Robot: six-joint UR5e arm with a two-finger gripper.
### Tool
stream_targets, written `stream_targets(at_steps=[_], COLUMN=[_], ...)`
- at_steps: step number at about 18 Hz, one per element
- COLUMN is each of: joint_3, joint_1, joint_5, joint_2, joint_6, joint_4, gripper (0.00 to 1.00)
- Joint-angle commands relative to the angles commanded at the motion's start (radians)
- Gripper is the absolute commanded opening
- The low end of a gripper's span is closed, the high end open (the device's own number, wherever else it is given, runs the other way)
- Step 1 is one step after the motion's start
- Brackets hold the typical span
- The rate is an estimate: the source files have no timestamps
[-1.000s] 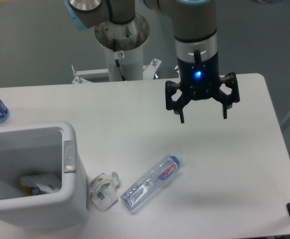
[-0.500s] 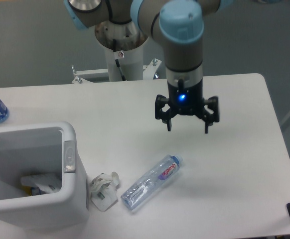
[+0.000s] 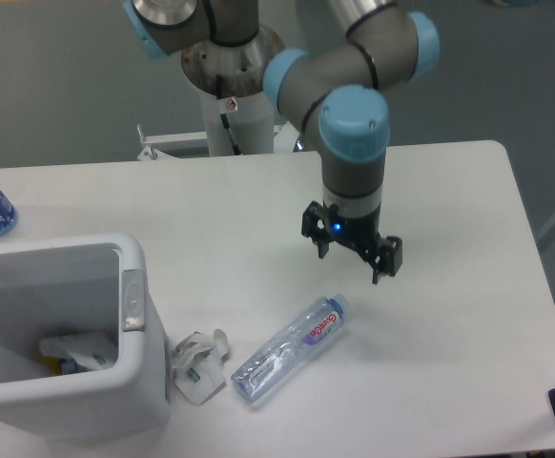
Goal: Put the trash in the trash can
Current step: 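Move the open gripper down toward the clear plastic water bottle, then lower the gripper onto the bottle's labeled end and close on it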
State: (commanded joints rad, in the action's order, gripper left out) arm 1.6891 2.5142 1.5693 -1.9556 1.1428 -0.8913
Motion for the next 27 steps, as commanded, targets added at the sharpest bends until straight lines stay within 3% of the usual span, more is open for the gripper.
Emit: stream_targets(at_steps=[4, 8, 13, 27], joint_3=[0.009, -0.018, 0.021, -0.003], joint_1=[-0.009, -0.031, -0.058, -0.061], joint_5=[-0.046, -0.049, -0.046, -0.048], joint_2=[-0.012, -0.089, -0.089, -0.143], joint_6=[-0.012, -0.011, -0.014, -0.018], joint_4=[0.000, 0.006, 0.002, 0.002], gripper=[1.00, 1.00, 1.00, 1.00])
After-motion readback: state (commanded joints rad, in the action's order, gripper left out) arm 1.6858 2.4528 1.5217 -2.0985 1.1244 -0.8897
